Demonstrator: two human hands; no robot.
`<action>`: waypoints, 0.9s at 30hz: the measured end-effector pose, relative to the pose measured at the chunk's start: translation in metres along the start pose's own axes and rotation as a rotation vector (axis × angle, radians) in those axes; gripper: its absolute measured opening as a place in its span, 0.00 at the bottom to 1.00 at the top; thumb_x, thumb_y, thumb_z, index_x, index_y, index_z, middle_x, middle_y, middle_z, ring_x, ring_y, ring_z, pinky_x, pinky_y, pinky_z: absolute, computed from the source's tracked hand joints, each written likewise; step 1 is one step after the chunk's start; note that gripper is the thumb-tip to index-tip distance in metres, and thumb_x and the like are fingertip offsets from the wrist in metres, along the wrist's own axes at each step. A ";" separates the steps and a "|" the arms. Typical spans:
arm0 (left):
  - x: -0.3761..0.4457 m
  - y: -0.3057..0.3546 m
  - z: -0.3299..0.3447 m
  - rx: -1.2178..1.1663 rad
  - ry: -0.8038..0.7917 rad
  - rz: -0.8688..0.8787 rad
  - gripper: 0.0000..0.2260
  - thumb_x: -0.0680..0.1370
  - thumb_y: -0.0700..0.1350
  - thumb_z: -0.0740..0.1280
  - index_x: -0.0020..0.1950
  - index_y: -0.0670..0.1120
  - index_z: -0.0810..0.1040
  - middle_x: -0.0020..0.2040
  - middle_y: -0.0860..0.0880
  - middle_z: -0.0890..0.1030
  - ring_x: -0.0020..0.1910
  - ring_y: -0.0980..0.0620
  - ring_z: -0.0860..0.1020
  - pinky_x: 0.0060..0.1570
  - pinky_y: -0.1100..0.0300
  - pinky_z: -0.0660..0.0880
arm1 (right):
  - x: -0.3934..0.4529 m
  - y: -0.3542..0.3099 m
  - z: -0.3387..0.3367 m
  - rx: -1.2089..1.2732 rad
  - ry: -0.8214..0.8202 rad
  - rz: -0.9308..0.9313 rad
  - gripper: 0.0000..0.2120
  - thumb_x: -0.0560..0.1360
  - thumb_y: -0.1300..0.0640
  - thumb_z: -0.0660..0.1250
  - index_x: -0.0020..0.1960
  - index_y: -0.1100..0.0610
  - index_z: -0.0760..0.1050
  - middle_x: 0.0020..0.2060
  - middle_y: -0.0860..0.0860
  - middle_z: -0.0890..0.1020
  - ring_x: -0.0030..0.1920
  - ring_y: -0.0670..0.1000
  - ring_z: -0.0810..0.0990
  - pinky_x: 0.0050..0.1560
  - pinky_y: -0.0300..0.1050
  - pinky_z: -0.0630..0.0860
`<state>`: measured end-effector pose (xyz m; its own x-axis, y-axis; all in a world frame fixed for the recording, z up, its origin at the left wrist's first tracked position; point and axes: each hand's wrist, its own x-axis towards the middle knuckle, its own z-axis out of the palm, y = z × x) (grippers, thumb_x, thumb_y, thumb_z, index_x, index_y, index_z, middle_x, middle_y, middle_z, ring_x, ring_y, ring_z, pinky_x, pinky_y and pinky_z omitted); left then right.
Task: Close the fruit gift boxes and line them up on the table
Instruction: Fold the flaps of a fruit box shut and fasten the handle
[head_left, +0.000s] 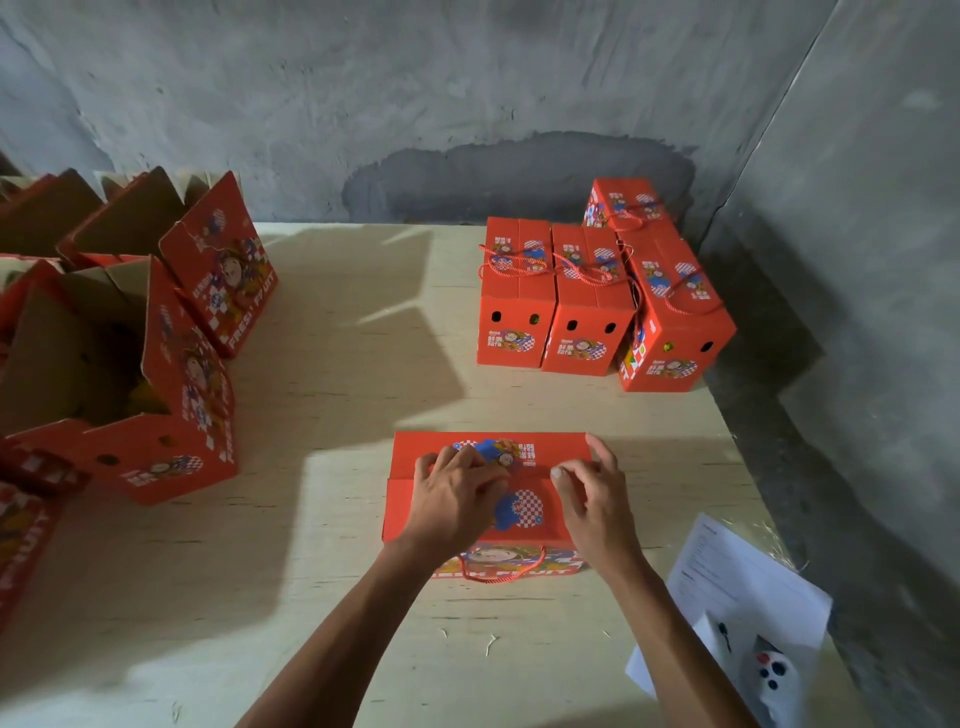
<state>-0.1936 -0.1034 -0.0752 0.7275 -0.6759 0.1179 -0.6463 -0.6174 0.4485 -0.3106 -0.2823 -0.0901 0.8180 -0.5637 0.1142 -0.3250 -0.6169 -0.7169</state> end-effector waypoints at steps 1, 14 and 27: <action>0.000 0.000 0.000 0.012 0.003 0.010 0.12 0.81 0.55 0.61 0.54 0.55 0.84 0.51 0.52 0.77 0.50 0.49 0.72 0.59 0.48 0.65 | 0.000 -0.001 0.000 0.002 -0.005 0.008 0.14 0.83 0.47 0.62 0.55 0.56 0.80 0.79 0.52 0.62 0.73 0.55 0.68 0.58 0.58 0.80; 0.007 0.001 -0.002 0.052 -0.170 0.177 0.19 0.85 0.51 0.57 0.73 0.69 0.70 0.79 0.58 0.63 0.79 0.53 0.57 0.74 0.45 0.53 | 0.009 0.003 -0.003 0.027 -0.047 -0.004 0.20 0.80 0.41 0.62 0.50 0.55 0.82 0.81 0.51 0.60 0.74 0.54 0.68 0.62 0.52 0.78; -0.049 -0.046 -0.001 -0.268 0.300 -0.434 0.29 0.83 0.63 0.60 0.75 0.44 0.69 0.74 0.43 0.72 0.73 0.43 0.70 0.71 0.43 0.69 | -0.006 0.000 0.010 0.107 0.135 0.108 0.24 0.80 0.41 0.65 0.69 0.54 0.71 0.74 0.49 0.73 0.69 0.49 0.76 0.61 0.42 0.75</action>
<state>-0.1994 -0.0413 -0.1002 0.9710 -0.2163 0.1015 -0.2224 -0.6626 0.7152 -0.3107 -0.2736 -0.0974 0.7077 -0.6965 0.1186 -0.3491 -0.4906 -0.7984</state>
